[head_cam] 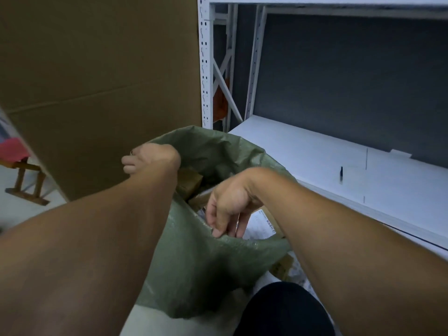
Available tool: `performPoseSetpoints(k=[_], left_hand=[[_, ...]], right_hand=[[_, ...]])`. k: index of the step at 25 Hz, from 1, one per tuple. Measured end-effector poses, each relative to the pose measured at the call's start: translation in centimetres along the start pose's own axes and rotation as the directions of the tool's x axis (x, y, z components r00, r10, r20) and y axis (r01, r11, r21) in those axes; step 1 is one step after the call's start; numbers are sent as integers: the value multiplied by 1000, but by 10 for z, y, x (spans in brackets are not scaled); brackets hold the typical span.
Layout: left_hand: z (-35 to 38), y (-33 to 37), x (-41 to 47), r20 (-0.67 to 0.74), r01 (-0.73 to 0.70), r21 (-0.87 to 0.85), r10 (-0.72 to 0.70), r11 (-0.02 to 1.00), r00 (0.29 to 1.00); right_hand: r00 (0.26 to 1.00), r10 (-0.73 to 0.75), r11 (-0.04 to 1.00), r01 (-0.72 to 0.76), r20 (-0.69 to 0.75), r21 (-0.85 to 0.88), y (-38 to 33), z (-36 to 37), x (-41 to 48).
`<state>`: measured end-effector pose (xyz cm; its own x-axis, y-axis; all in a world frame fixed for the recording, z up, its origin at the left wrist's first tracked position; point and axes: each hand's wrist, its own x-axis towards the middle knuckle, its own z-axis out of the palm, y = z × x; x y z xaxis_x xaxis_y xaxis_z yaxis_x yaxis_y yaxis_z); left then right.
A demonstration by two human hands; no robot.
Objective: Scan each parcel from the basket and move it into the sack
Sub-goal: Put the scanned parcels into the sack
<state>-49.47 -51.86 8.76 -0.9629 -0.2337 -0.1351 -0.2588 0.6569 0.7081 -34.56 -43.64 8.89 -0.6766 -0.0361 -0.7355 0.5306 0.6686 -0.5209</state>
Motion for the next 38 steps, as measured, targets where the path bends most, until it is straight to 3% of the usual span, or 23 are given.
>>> performPoseSetpoints(k=[2, 7, 10, 13, 20, 24, 27, 33, 38], left_hand=[[2, -3, -6, -74, -40, 0, 40, 999, 997], [19, 15, -25, -155, -351, -11, 345, 936, 926], [41, 25, -43, -101, -448, -19, 444, 894, 890], [73, 37, -62, -11, -457, -24, 457, 889, 889], [150, 72, -78, 148, -517, -93, 525, 851, 838], [197, 92, -70, 240, -616, -38, 606, 787, 759], [231, 106, -52, 328, -666, 42, 619, 745, 714], [291, 123, -25, 455, -745, 265, 601, 613, 657], [313, 124, -2, 493, -745, 352, 564, 567, 663]], right_hand=[[1000, 6, 1000, -6, 19, -15, 8, 7, 7], [998, 53, 999, -54, 34, -1, 34, 12, 9], [996, 88, 994, -87, -19, 68, 54, 9, 7], [970, 164, 980, -140, -182, 140, 86, -6, 9], [744, 360, 924, -204, -563, 322, 174, -58, 20], [599, 479, 843, -111, -642, 526, 222, -88, 47], [513, 541, 816, -128, -666, 564, 252, -105, 64], [550, 538, 807, -119, -639, 578, 270, -143, 102], [561, 592, 745, -108, -578, 658, 281, -146, 136]])
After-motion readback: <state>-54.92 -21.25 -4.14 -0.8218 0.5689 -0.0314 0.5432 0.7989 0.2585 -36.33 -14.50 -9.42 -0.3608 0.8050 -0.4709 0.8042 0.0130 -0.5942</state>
